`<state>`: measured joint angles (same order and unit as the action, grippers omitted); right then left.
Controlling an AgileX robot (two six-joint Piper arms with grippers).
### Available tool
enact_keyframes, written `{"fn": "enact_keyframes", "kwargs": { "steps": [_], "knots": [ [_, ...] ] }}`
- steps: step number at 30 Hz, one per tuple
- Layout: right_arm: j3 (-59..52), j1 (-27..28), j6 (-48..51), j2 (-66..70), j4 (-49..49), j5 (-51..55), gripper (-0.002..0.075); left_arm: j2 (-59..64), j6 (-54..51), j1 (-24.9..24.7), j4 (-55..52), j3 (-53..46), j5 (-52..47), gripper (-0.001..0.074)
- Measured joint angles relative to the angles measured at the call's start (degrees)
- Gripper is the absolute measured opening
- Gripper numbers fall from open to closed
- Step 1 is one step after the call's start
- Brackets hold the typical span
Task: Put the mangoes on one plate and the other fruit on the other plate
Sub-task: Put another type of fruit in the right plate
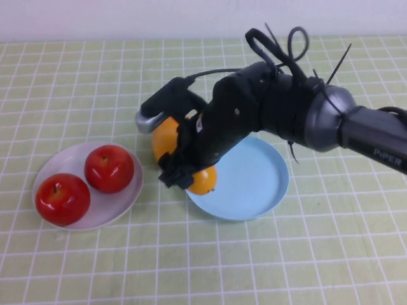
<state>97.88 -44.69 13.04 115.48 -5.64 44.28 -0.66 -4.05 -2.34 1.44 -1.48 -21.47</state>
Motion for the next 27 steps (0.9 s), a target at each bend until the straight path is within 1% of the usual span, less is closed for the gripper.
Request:
{"fn": "enact_keyframes", "kwargs": {
  "steps": [2, 4, 9, 16, 18, 20, 22, 27],
  "knots": [
    [0.2, 1.5, -7.6, 0.0, 3.8, -0.1, 0.0543, 0.0, 0.0, 0.0, 0.0, 0.0, 0.0, 0.0004],
    [0.2, 3.1, -13.0, 0.1, 7.1, 0.4, 0.0543, 0.0, 0.0, 0.0, 0.0, 0.0, 0.0, 0.0004],
    [0.2, 5.3, -21.0, 1.8, 9.7, 1.5, 0.0543, 0.0, 0.0, 0.0, 0.0, 0.0, 0.0, 0.0004],
    [0.2, 5.8, -23.1, 6.4, 9.4, 3.1, 0.0543, 0.0, 0.0, 0.0, 0.0, 0.0, 0.0, 0.0004],
    [0.2, 5.8, -23.2, 7.0, 8.8, 3.6, 0.0572, 0.0, 0.0, 0.0, 0.0, 0.0, 0.0, 0.0004],
    [0.2, 5.8, -23.3, 7.1, 8.4, 4.2, 0.0627, 0.0, 0.0, 0.0, 0.0, 0.0, 0.0, 0.0004],
    [0.7, 5.8, -23.6, 7.1, 7.8, 5.1, 0.0665, 0.0, 0.0, 0.0, 0.0, 0.0, 0.0, 0.0004],
    [5.9, 5.8, -26.8, 7.1, 8.4, 11.9, 0.0689, 0.0, 0.0, 0.0, 0.0, 0.0, 0.0, 0.0004]
  ]
}}
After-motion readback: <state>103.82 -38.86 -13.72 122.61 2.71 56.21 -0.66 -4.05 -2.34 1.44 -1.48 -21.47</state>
